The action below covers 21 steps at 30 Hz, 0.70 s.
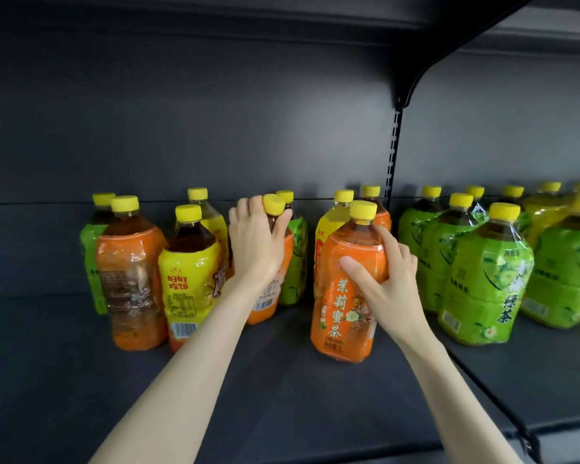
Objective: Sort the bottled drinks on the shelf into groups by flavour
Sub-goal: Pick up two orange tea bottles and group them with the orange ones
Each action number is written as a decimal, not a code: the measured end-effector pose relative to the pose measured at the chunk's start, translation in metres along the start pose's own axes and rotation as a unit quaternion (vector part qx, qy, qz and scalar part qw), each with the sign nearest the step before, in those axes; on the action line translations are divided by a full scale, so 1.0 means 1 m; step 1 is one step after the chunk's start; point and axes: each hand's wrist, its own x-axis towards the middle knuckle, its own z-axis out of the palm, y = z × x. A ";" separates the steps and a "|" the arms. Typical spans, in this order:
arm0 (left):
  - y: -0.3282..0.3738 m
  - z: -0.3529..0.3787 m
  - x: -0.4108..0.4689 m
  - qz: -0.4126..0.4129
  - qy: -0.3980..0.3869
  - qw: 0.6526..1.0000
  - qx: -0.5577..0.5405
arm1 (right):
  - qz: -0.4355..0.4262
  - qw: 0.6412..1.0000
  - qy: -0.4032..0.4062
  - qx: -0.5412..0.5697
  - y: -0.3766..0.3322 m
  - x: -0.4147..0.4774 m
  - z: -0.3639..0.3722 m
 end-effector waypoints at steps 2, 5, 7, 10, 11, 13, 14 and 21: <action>0.001 -0.005 -0.010 0.032 0.012 0.999 -0.001 | -0.003 0.999 0.000 0.032 -0.002 -0.006 0.000; 0.005 -0.020 -0.016 0.032 0.027 0.998 -0.050 | -0.014 0.998 0.010 0.061 -0.003 -0.008 -0.004; 0.015 -0.031 -0.020 0.014 0.023 0.995 -0.098 | -0.016 0.996 0.006 0.089 -0.004 -0.010 -0.007; 0.029 -0.042 -0.037 -0.032 -0.009 0.986 -0.162 | 0.018 0.987 0.012 0.162 -0.003 -0.022 -0.004; 0.029 -0.043 -0.044 -0.053 -0.022 0.981 -0.186 | 0.040 0.981 0.019 0.188 -0.002 -0.027 -0.004; 0.025 -0.046 -0.059 -0.106 -0.069 0.961 -0.245 | 0.079 0.972 0.025 0.218 -0.002 -0.033 -0.004; 0.022 -0.048 -0.067 -0.130 -0.101 0.945 -0.281 | 0.092 0.970 0.020 0.223 -0.001 -0.034 -0.004; -0.004 -0.069 -0.105 -0.199 -0.204 0.884 -0.369 | 0.117 0.970 0.010 0.212 -0.001 -0.044 -0.003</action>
